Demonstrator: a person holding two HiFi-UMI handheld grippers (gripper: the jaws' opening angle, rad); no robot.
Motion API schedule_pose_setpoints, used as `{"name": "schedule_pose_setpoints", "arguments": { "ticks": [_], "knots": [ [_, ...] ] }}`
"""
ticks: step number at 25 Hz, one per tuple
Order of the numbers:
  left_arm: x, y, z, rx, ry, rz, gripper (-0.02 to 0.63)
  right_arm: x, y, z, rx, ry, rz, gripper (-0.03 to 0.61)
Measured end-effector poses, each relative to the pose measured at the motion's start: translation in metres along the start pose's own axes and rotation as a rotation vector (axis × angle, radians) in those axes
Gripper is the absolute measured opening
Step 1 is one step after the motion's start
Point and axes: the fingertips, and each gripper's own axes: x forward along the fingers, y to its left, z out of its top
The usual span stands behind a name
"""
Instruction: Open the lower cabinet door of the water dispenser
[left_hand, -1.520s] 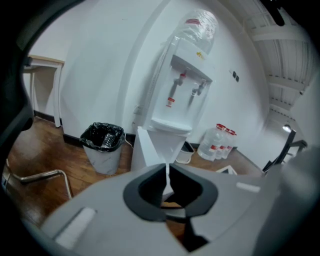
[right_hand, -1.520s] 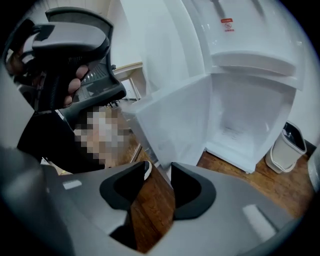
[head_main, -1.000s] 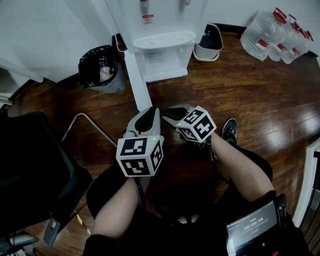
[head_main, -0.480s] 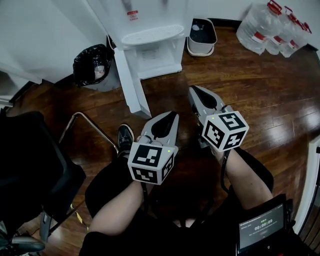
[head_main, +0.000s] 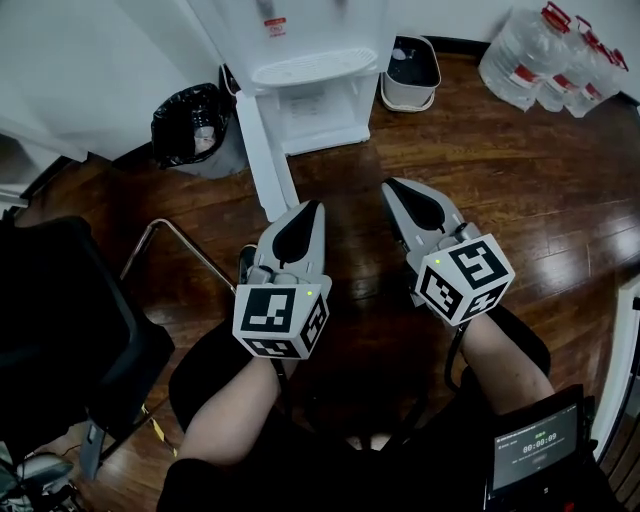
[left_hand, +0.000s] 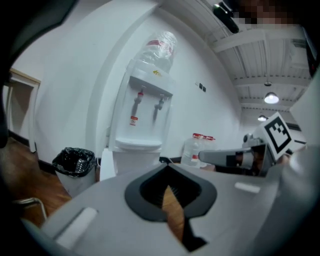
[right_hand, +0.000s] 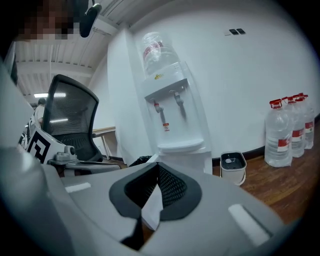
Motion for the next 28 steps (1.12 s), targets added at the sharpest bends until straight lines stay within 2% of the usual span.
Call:
{"name": "schedule_pose_setpoints", "arguments": {
  "ticks": [4, 10, 14, 17, 20, 24, 26, 28],
  "knots": [
    [0.004, 0.021, -0.017, 0.002, 0.080, 0.032, 0.020, 0.018, -0.008, -0.001, -0.006, 0.021, 0.010, 0.005],
    [-0.004, 0.027, -0.082, -0.035, 0.253, -0.027, 0.021, 0.037, -0.003, 0.003, 0.008, 0.023, 0.031, 0.005],
    [0.004, 0.011, -0.107, -0.069, 0.386, -0.049, 0.021, 0.042, -0.015, 0.016, 0.017, 0.026, 0.041, 0.005],
    [0.007, 0.013, -0.122, -0.086, 0.469, -0.040, 0.020, 0.051, -0.026, 0.021, 0.072, 0.022, 0.044, 0.005],
    [0.007, 0.034, -0.144, -0.058, 0.520, 0.025, 0.020, 0.056, -0.033, 0.023, 0.121, 0.005, 0.049, 0.005],
    [-0.008, 0.080, -0.209, -0.084, 0.662, 0.165, 0.021, 0.045, -0.040, 0.030, 0.121, -0.018, 0.007, 0.005],
    [-0.010, 0.114, -0.228, -0.049, 0.716, 0.261, 0.022, 0.046, -0.039, 0.036, 0.126, -0.029, 0.003, 0.005],
    [-0.005, 0.144, -0.225, 0.008, 0.728, 0.354, 0.036, 0.049, -0.041, 0.040, 0.132, -0.034, 0.007, 0.005]
  ]
}}
